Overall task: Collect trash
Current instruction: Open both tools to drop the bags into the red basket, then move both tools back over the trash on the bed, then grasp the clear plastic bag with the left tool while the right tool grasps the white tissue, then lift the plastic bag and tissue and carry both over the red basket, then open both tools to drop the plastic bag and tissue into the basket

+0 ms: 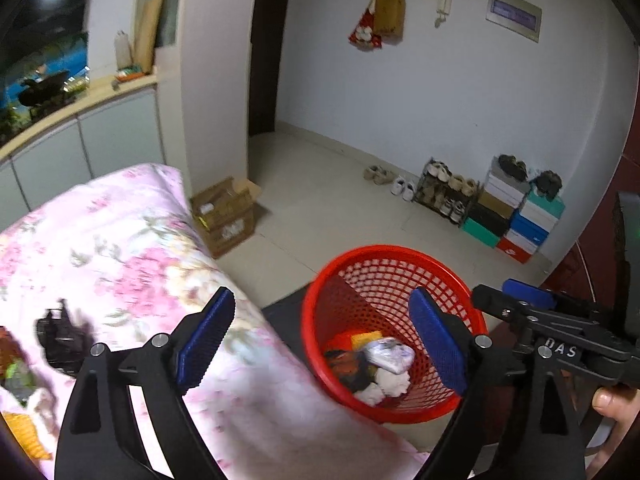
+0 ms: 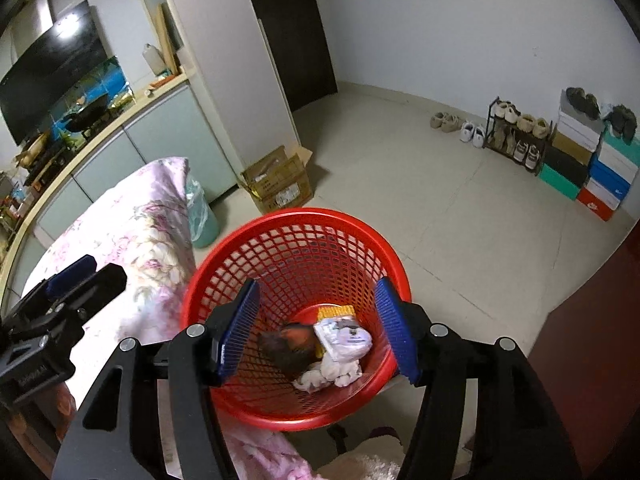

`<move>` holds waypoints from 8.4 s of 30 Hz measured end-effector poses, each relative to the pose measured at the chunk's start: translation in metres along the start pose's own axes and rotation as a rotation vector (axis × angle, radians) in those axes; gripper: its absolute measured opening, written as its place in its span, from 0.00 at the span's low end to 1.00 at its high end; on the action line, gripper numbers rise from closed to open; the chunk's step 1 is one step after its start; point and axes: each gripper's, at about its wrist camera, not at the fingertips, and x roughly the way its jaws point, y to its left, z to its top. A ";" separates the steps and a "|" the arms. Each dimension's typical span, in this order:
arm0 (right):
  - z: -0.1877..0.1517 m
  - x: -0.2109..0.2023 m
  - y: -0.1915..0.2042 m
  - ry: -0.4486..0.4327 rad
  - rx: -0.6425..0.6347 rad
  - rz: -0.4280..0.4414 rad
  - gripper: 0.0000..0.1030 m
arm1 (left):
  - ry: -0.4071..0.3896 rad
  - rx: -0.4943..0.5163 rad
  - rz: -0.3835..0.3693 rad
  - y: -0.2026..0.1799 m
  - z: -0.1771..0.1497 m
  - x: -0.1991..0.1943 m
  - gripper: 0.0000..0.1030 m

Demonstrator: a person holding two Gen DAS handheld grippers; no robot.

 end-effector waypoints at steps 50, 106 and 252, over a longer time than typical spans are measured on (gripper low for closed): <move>-0.037 -0.055 0.211 -0.060 -0.340 0.351 0.73 | -0.127 -0.523 0.696 0.283 -0.125 -0.274 0.85; -0.161 0.017 0.410 0.308 -0.681 0.539 0.49 | -0.142 -0.499 0.713 0.296 -0.159 -0.274 0.41; -0.013 0.037 -0.019 0.089 0.012 -0.035 0.39 | 0.195 0.029 -0.076 -0.028 -0.021 0.083 0.59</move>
